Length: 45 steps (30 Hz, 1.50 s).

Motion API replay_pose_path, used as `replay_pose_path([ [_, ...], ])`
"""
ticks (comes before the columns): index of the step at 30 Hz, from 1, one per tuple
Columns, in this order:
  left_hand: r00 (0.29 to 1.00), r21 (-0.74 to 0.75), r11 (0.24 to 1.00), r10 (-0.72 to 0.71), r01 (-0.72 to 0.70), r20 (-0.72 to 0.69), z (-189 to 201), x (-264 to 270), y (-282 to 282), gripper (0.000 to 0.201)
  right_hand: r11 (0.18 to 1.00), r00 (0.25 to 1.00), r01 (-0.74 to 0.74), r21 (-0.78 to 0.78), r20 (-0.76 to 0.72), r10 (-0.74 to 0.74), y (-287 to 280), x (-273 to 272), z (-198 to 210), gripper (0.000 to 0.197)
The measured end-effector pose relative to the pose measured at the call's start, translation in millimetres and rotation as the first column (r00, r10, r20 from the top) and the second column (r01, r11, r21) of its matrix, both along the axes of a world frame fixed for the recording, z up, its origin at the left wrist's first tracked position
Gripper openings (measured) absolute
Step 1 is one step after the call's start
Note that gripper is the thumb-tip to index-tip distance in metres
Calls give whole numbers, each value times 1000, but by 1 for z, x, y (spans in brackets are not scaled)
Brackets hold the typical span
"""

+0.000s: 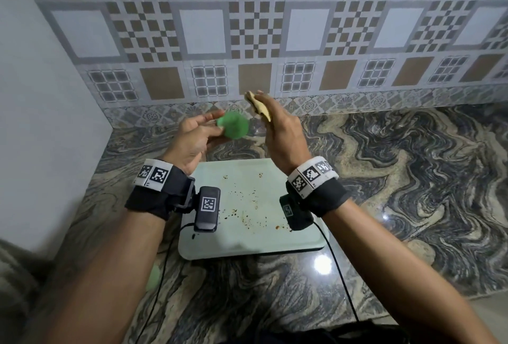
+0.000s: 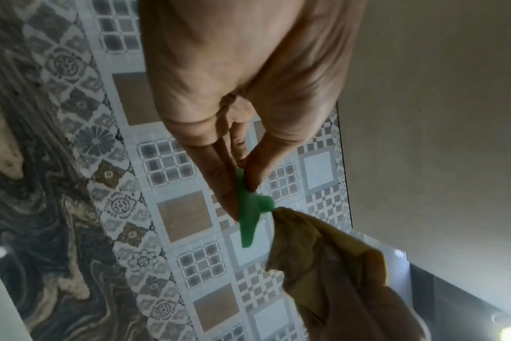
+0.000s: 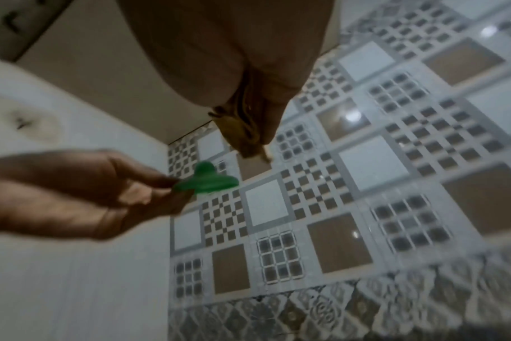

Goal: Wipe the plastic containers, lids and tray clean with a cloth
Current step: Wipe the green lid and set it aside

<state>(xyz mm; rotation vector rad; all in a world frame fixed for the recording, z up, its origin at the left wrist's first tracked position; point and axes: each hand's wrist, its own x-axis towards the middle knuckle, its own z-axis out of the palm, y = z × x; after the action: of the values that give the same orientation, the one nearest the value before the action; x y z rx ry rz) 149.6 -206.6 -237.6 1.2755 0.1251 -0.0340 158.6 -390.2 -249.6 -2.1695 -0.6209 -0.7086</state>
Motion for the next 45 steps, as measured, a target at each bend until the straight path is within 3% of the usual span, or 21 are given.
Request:
replay_pose_path([
  [4, 999, -30, 1000, 2, -1, 46, 7, -9, 10, 27, 967, 991, -102, -235, 57, 118, 15, -15, -14, 57],
  [8, 999, -7, 1000, 24, -23, 39, 10, -19, 30, 28, 999, 996, 52, 2, -75, -52, 8, -3, -11, 50],
  [10, 999, -23, 999, 30, -29, 20, 9, -26, 34, 28, 998, 997, 54, 26, -64, -52, 15, -4, -2, 43],
  [17, 991, -91, 987, 132, -133, -16, 5, -46, 43, 26, 950, 969, -246, -192, -12, 248, 62, -62, -6, 49],
  [19, 987, -122, 980, 150, -156, -54, 4, -49, 53, 25, 866, 906, -419, -273, -72, 416, 65, -80, -13, 47],
  [21, 989, -135, 982, 126, -135, -75, 5, -54, 63, 25, 852, 875, -482, -206, -152, 459, 60, -87, -16, 41],
  [25, 993, -151, 982, 108, -114, -50, 4, -70, 78, 25, 978, 969, -201, 57, -131, 207, 41, -75, -3, 26],
  [28, 994, -141, 986, 87, -95, -60, 2, -80, 77, 25, 986, 995, -45, 158, -77, 57, 35, -61, 12, 30],
  [31, 997, -127, 990, 50, -57, -58, 1, -89, 68, 29, 969, 974, -226, 101, -7, 228, 52, -68, 15, 42],
  [33, 999, -108, 993, 33, -37, -39, 1, -95, 66, 32, 931, 928, -362, -43, -107, 356, 63, -73, 4, 49],
  [36, 996, -112, 991, 67, -72, -53, -6, -106, 72, 34, 942, 939, -311, -123, -195, 285, 61, -56, -2, 42],
  [39, 987, -112, 983, 133, -143, -87, -13, -118, 77, 30, 985, 967, -170, -6, -194, 166, 57, -47, -3, 37],
  [41, 985, -131, 978, 156, -164, -75, -11, -123, 74, 30, 965, 953, -256, 52, -153, 261, 66, -60, -2, 40],
  [45, 966, -203, 944, 252, -259, -61, -5, -129, 67, 30, 814, 798, -579, 36, -181, 575, 82, -80, -17, 56],
])
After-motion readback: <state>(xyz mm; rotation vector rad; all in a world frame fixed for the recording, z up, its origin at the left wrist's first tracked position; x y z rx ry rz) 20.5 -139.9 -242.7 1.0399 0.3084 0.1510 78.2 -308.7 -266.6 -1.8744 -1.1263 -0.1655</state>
